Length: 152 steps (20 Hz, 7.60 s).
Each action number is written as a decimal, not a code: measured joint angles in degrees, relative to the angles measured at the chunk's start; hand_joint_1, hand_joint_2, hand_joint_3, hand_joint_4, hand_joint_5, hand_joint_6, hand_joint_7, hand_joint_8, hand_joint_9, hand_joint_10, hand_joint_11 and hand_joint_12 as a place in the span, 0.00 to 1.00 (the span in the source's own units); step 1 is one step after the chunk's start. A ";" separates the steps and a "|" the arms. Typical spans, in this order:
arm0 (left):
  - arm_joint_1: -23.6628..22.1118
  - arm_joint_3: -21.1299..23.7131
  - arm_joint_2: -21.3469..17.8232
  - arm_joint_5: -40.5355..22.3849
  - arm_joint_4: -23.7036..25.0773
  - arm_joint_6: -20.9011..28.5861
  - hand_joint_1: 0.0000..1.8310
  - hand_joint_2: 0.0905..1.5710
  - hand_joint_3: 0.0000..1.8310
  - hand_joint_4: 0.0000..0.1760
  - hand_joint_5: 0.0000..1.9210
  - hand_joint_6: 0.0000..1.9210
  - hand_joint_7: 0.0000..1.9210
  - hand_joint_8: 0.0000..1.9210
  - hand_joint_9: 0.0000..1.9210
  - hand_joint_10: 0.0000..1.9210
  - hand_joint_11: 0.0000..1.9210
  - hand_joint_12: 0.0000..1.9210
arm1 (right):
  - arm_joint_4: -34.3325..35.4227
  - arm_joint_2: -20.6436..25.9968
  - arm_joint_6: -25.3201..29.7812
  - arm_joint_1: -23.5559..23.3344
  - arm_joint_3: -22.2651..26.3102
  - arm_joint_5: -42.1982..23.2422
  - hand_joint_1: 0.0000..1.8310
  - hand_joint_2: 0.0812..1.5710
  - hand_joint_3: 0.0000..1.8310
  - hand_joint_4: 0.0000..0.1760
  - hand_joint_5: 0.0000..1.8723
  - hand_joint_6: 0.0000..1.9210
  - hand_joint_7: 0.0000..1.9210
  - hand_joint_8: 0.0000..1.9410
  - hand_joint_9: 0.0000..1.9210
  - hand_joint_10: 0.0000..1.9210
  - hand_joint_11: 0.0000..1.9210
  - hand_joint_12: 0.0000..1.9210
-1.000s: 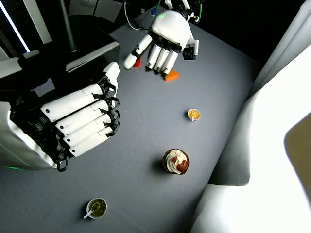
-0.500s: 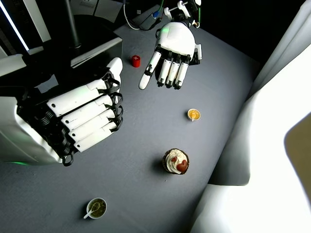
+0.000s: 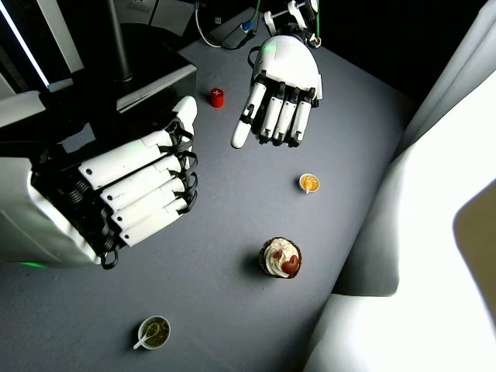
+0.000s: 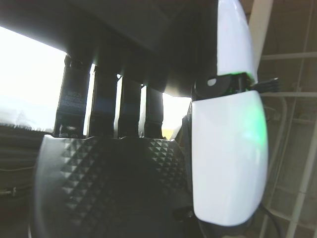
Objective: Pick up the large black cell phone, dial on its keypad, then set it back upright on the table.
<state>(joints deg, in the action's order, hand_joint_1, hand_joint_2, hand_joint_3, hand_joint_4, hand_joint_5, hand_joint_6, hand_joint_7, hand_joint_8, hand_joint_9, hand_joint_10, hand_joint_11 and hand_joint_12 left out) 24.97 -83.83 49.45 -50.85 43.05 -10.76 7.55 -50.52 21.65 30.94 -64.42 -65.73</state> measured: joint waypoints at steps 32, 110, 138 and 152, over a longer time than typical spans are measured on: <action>-2.01 0.09 4.48 4.39 2.54 -1.25 0.71 0.81 0.00 0.95 0.02 0.00 0.33 0.84 0.36 1.00 0.17 1.00 | 10.10 -7.50 -12.74 -3.56 -2.01 2.49 0.81 0.70 0.00 0.00 0.50 0.46 0.48 0.51 0.47 0.61 0.40 0.86; -1.84 -4.79 -6.10 2.05 10.99 69.61 0.00 0.80 0.00 0.00 0.18 0.00 0.19 0.00 0.17 0.00 0.00 0.40 | 15.37 -15.17 -9.70 7.17 -10.27 -12.04 0.81 0.71 0.00 0.00 0.47 0.51 0.45 0.54 0.44 0.65 0.44 0.83; 1.33 -7.69 -5.51 8.81 22.77 84.32 0.03 0.74 0.00 0.00 0.16 0.00 0.17 0.00 0.15 0.00 0.00 0.37 | 9.14 -21.77 5.14 12.24 -24.98 -13.60 0.75 0.72 0.00 0.00 0.47 0.55 0.45 0.58 0.45 0.70 0.46 0.64; 1.33 -8.90 -4.81 7.96 22.21 83.19 0.02 0.74 0.00 0.00 0.14 0.00 0.16 0.00 0.14 0.00 0.00 0.37 | 3.39 -22.49 7.15 12.22 -29.53 -13.84 0.80 0.71 0.00 0.00 0.47 0.54 0.45 0.54 0.45 0.63 0.46 0.77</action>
<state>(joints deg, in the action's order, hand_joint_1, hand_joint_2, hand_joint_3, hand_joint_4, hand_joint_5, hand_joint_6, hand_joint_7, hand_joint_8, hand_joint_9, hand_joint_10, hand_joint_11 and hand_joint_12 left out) 26.30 -92.73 44.64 -42.89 65.25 72.42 10.94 -73.01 28.80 43.16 -93.95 -79.57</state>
